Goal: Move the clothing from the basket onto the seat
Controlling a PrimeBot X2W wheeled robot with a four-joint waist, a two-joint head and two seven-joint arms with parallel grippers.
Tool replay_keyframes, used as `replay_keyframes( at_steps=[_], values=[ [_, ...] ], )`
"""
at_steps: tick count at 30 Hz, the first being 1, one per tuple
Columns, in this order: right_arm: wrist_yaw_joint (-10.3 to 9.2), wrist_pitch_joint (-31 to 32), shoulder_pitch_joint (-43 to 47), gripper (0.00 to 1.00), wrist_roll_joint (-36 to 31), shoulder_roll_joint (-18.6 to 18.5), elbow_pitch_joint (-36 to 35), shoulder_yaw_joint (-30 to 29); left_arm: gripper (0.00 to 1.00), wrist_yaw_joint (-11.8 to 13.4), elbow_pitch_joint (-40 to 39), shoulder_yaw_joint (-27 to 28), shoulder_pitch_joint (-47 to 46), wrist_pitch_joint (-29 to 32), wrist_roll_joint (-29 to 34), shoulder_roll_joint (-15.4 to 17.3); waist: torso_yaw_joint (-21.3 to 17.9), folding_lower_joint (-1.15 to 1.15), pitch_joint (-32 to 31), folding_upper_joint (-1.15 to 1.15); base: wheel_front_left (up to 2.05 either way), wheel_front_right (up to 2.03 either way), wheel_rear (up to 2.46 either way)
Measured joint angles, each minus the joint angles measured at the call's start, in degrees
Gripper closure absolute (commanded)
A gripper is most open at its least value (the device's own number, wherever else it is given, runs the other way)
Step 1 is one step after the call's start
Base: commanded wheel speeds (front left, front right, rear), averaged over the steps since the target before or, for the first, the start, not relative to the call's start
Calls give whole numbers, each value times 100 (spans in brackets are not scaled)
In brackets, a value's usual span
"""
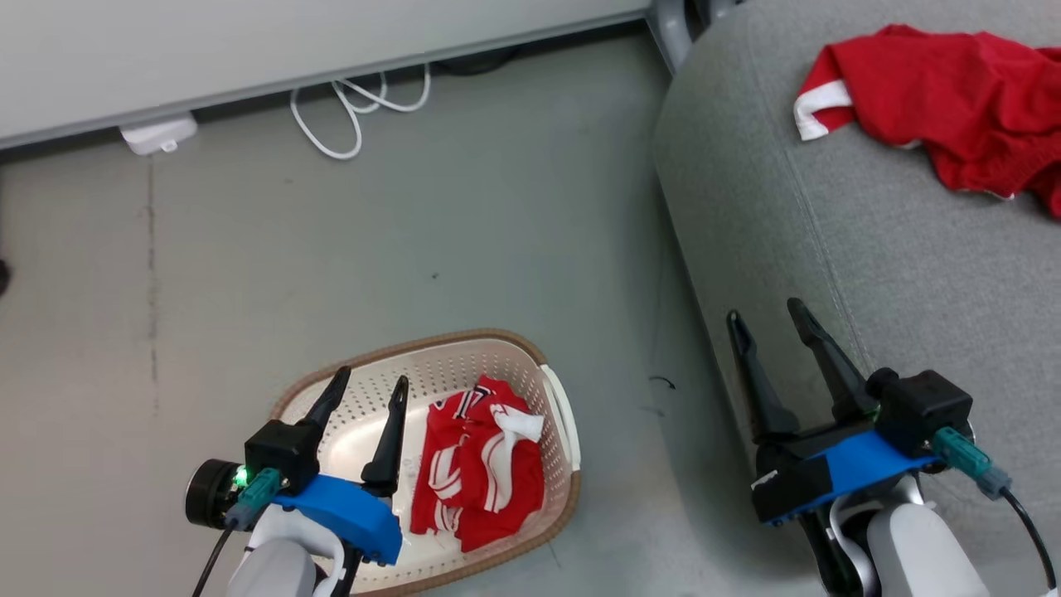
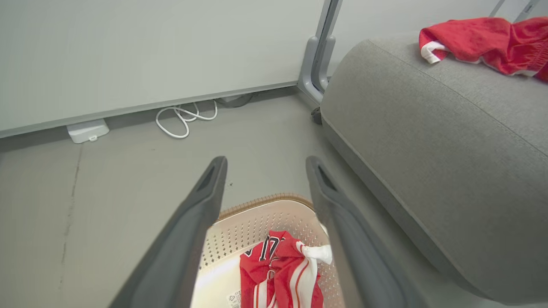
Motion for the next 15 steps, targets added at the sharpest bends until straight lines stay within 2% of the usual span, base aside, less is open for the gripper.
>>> replay_keyframes(
  at_steps=[7,15],
  values=[
    [0,-221,-266,0,104,-3,-4,88,0,0,754,-488,-612,0,-152,171,-553,0,684,0,0,0,0],
    [0,-482,-443,0,454,-4,131,333,0,0,1562,-1116,-1227,147,-603,495,-1207,0,1394,0,0,0,0]
  ],
)
